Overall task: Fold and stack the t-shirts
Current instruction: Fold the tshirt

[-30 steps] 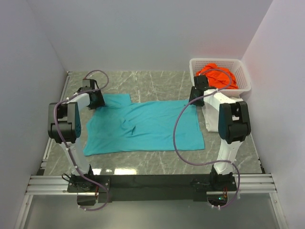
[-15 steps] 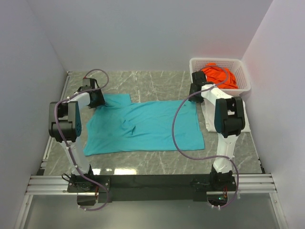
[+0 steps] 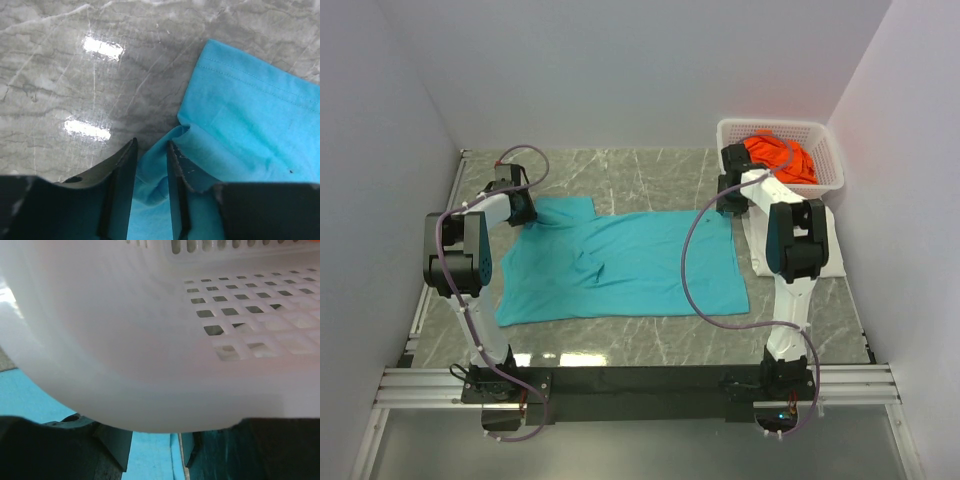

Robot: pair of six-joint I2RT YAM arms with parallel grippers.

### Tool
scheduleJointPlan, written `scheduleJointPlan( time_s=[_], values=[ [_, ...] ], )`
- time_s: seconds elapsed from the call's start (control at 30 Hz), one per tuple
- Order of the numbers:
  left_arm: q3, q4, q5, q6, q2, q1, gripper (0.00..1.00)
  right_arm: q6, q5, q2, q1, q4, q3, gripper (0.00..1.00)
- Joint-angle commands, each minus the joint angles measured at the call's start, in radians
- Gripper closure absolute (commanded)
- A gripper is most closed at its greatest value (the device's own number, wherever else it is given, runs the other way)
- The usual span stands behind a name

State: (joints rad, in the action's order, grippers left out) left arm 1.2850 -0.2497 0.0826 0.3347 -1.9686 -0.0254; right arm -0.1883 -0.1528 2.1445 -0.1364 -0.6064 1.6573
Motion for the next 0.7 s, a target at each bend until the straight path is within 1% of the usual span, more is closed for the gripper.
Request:
scheduleJointPlan(
  time_s=[0.0,0.03,0.07,0.1,0.17,0.23,0.27,0.33,0.37,0.4,0.43,0.47,0.5,0.53,0.57,0.6,0.63,0.67],
  values=[
    [-0.035,-0.086,0.009,0.018,-0.032,0.01,0.65,0.029,0.05,0.012,0.011,0.032,-0.005,0.56],
    [-0.042,-0.088,0.028,0.018,-0.024,0.01,0.66,0.018,0.053,-0.004,0.009,0.055,-0.033,0.56],
    [-0.049,-0.091,0.037,0.017,-0.021,0.01,0.66,0.015,0.059,-0.055,0.008,0.078,-0.062,0.56],
    [-0.056,-0.091,0.046,0.017,-0.007,0.01,0.66,0.01,0.065,-0.081,0.008,0.127,-0.121,0.56],
    [-0.058,-0.083,0.066,0.02,0.002,0.009,0.65,-0.01,0.062,-0.157,0.001,0.163,-0.169,0.56],
    [-0.056,-0.071,0.066,0.027,0.016,0.01,0.64,-0.031,0.064,-0.211,-0.018,0.194,-0.22,0.56],
    [-0.056,-0.065,0.06,0.033,0.022,0.01,0.63,-0.036,0.053,-0.269,-0.034,0.204,-0.238,0.56],
    [-0.053,-0.063,0.063,0.043,0.033,0.009,0.59,-0.048,0.044,-0.326,-0.075,0.227,-0.286,0.56],
    [-0.052,-0.063,0.059,0.052,0.042,0.01,0.56,-0.054,0.042,-0.38,-0.128,0.235,-0.3,0.56],
    [-0.052,-0.062,0.057,0.059,0.072,0.009,0.53,-0.06,0.062,-0.403,-0.156,0.255,-0.327,0.56],
    [-0.053,-0.062,0.057,0.078,0.091,0.008,0.45,-0.062,0.074,-0.438,-0.185,0.266,-0.341,0.56],
    [-0.058,-0.065,0.057,0.087,0.115,0.008,0.42,-0.066,0.079,-0.448,-0.26,0.27,-0.349,0.56],
    [-0.059,-0.071,0.069,0.096,0.163,0.008,0.38,-0.068,0.119,-0.454,-0.297,0.278,-0.352,0.56],
    [-0.061,-0.075,0.078,0.104,0.187,0.01,0.28,-0.056,0.139,-0.454,-0.343,0.281,-0.349,0.56],
    [-0.062,-0.085,0.092,0.118,0.215,0.009,0.22,-0.051,0.148,-0.445,-0.386,0.287,-0.337,0.55],
    [-0.065,-0.103,0.117,0.124,0.27,0.008,0.18,-0.046,0.179,-0.436,-0.469,0.293,-0.327,0.55],
    [-0.069,-0.115,0.137,0.128,0.295,0.008,0.1,-0.025,0.221,-0.405,-0.508,0.295,-0.314,0.55],
    [-0.078,-0.128,0.152,0.142,0.322,0.005,0.07,-0.017,0.222,-0.385,-0.547,0.292,-0.279,0.55]
  ],
)
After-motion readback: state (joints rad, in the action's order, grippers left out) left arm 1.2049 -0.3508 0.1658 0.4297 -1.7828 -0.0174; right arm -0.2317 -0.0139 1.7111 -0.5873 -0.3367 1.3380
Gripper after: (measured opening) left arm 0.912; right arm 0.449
